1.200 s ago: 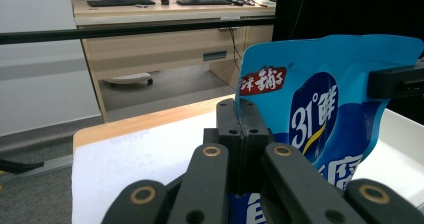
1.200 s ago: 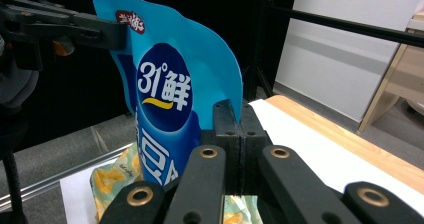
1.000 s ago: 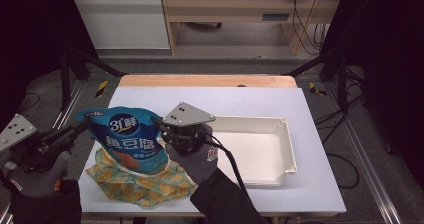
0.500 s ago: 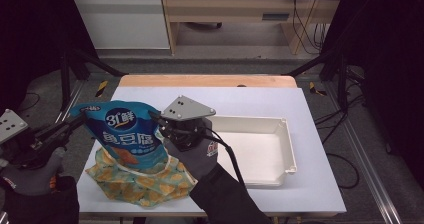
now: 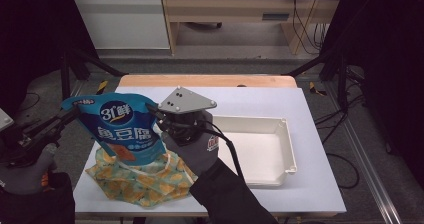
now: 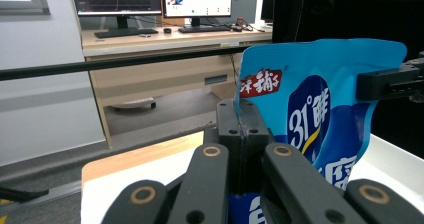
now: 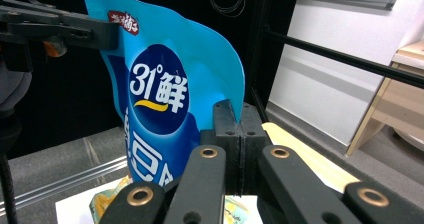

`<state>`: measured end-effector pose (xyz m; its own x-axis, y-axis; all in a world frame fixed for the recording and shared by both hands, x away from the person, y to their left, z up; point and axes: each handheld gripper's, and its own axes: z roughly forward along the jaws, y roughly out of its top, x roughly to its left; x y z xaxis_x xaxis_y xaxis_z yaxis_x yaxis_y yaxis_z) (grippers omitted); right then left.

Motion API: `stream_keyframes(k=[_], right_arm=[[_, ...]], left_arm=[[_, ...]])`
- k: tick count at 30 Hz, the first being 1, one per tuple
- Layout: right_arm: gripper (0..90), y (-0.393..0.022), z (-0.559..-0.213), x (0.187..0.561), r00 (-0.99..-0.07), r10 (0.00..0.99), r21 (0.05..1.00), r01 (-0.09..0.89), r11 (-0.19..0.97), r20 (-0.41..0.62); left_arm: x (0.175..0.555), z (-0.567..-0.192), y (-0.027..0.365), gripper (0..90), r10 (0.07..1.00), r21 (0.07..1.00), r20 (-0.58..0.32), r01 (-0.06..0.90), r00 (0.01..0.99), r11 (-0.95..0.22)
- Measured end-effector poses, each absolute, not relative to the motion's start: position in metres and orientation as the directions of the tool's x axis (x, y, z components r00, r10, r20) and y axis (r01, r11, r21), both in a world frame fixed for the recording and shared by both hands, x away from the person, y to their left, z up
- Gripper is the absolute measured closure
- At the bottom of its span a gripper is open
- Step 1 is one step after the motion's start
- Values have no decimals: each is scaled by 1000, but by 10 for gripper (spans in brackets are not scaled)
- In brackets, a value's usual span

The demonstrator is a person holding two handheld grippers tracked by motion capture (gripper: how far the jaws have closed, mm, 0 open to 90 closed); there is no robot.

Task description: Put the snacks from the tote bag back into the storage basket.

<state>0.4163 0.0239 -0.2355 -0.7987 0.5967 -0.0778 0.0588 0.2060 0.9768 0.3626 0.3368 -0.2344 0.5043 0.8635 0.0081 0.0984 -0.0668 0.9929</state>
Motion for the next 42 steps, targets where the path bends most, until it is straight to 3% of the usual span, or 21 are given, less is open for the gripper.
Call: stream_keyframes(k=[42], right_arm=[[900,-52,-215,411,-741,665,978,54,203,-97]], left_arm=[[380,-221,266,900,798,994,30,63,602,-84]])
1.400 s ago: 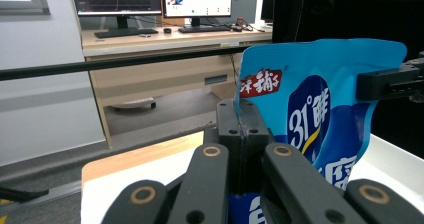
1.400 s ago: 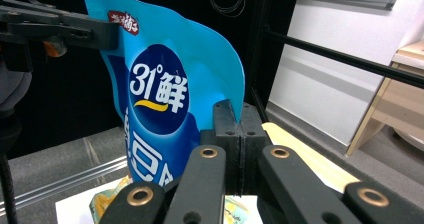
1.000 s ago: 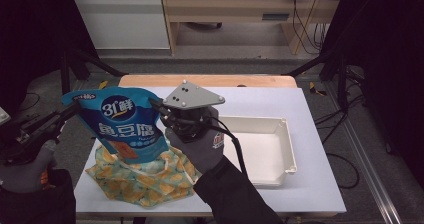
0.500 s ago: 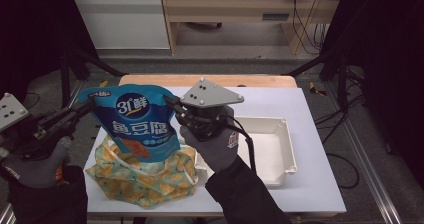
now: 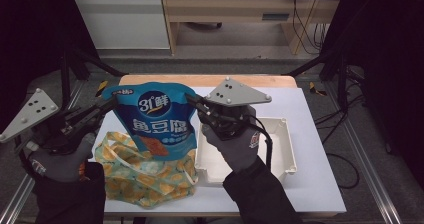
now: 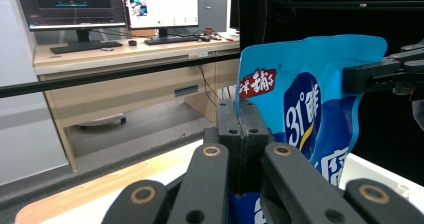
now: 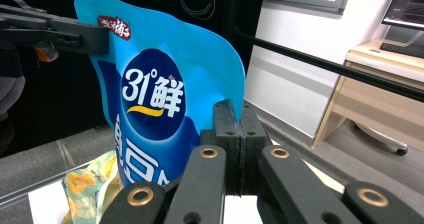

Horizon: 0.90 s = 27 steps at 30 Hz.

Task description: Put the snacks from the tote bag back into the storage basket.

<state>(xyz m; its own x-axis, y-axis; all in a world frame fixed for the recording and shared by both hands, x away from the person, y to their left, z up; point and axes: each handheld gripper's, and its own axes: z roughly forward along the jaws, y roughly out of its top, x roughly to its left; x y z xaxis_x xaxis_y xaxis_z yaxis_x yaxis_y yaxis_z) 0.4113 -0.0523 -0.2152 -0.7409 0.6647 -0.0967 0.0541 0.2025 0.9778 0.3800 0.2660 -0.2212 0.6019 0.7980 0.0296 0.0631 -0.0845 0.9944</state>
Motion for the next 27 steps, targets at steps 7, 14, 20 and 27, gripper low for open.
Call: stream_keyframes(k=[7,14,20,27], right_arm=[[900,-70,-219,410,-732,675,979,58,197,-92],[900,-86,-220,408,-721,688,981,60,187,-87],[900,-109,-218,404,-698,712,985,62,164,-74],[900,-125,-217,400,-677,732,984,61,166,-81]], left_arm=[[384,-222,249,900,784,993,38,63,620,-98],[387,-220,233,900,773,993,41,63,633,-105],[388,-213,210,900,757,992,62,47,651,-121],[391,-214,193,900,741,991,64,43,668,-124]])
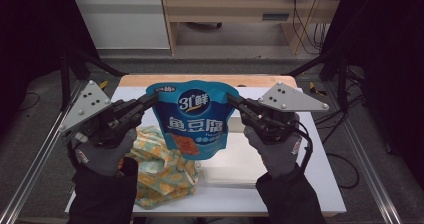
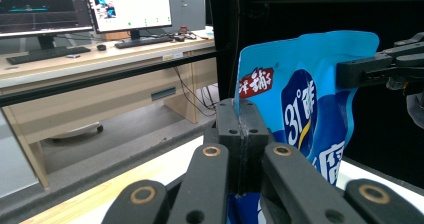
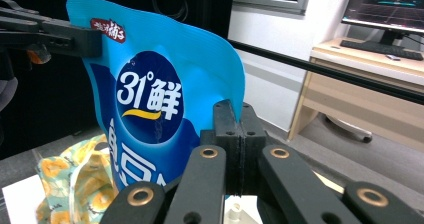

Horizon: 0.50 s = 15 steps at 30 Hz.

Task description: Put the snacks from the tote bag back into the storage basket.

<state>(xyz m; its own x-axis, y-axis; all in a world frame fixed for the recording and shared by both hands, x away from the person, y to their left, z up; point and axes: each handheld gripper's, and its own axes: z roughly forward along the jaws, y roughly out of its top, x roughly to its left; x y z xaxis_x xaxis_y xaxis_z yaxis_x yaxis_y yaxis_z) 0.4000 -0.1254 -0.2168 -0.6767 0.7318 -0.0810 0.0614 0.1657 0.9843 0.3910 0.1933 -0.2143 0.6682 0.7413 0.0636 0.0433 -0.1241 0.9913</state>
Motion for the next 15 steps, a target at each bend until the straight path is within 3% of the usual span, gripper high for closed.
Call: stream_keyframes(k=[15], right_arm=[[900,-159,-222,396,-627,776,985,79,156,-73]], left_arm=[[400,-222,158,900,711,991,66,35,700,-126]])
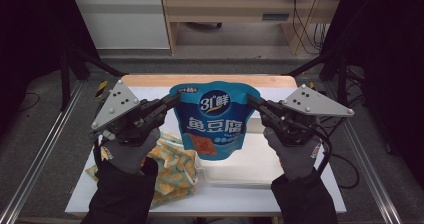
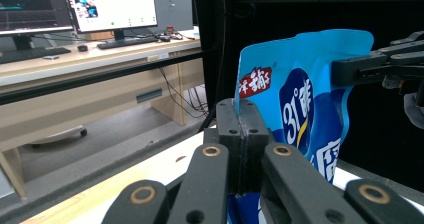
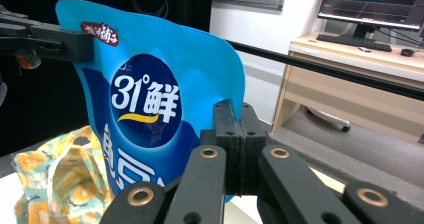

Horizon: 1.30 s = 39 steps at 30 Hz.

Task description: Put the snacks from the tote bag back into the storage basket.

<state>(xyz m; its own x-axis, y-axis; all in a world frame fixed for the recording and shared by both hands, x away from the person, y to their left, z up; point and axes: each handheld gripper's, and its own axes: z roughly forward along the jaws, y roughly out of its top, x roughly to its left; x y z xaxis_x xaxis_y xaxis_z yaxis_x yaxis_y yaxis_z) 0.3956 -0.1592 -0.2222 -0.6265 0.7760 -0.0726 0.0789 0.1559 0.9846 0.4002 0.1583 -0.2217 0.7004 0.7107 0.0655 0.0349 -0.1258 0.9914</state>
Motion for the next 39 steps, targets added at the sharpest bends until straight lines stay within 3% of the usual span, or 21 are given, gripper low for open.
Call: stream_keyframes(k=[39], right_arm=[[900,-194,-279,392,-578,816,976,164,141,-21]], left_arm=[[415,-275,124,900,665,978,34,112,746,-176]])
